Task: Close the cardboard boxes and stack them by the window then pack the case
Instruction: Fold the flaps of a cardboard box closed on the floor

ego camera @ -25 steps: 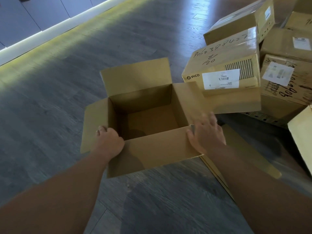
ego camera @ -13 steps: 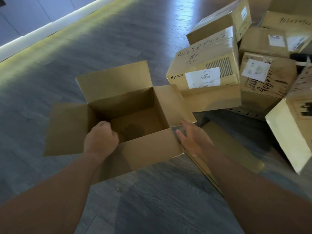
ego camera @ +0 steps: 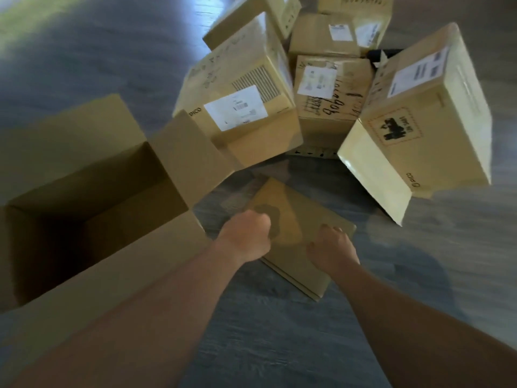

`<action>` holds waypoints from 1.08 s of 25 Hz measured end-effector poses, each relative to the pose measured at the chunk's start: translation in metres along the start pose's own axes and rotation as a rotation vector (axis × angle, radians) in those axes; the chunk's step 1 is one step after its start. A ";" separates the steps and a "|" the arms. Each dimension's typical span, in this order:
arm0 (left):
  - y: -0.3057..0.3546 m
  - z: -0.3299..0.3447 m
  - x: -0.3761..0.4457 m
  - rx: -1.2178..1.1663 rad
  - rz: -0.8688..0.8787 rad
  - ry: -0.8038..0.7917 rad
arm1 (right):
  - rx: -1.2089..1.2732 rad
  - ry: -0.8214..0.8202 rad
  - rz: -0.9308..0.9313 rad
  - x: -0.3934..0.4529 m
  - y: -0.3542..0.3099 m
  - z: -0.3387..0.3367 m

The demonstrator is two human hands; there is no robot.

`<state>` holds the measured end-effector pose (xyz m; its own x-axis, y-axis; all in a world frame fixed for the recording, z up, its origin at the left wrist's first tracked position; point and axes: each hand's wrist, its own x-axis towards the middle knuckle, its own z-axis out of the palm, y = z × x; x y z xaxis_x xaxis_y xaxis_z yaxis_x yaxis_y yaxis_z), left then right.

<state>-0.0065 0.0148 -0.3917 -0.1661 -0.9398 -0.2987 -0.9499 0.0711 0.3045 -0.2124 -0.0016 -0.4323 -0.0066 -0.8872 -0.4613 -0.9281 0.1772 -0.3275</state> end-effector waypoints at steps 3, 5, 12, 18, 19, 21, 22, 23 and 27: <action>-0.003 0.022 0.024 -0.032 -0.199 -0.128 | 0.042 -0.066 0.180 -0.004 0.031 0.020; -0.017 0.035 0.030 -0.102 -0.285 -0.155 | 0.089 -0.094 0.229 -0.009 0.038 0.033; -0.036 0.057 0.038 -0.144 -0.432 -0.244 | 0.179 -0.108 0.251 -0.026 0.031 0.055; -0.032 0.053 0.038 -0.201 -0.405 -0.170 | 0.238 -0.017 0.273 -0.017 0.041 0.047; -0.031 0.054 0.037 -0.200 -0.400 -0.156 | 0.238 -0.013 0.269 -0.016 0.043 0.047; -0.028 0.056 0.036 -0.196 -0.407 -0.120 | 0.251 -0.004 0.285 -0.013 0.044 0.046; -0.026 0.057 0.034 -0.197 -0.411 -0.105 | 0.256 0.004 0.298 -0.012 0.046 0.044; -0.024 0.060 0.032 -0.196 -0.409 -0.091 | 0.254 0.017 0.312 -0.010 0.047 0.043; -0.013 0.068 0.027 -0.147 -0.423 0.023 | 0.251 0.088 0.360 -0.007 0.057 0.036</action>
<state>-0.0167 0.0112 -0.4652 0.2365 -0.8831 -0.4052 -0.8851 -0.3678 0.2852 -0.2522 0.0302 -0.4777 -0.3547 -0.7808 -0.5144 -0.7414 0.5701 -0.3541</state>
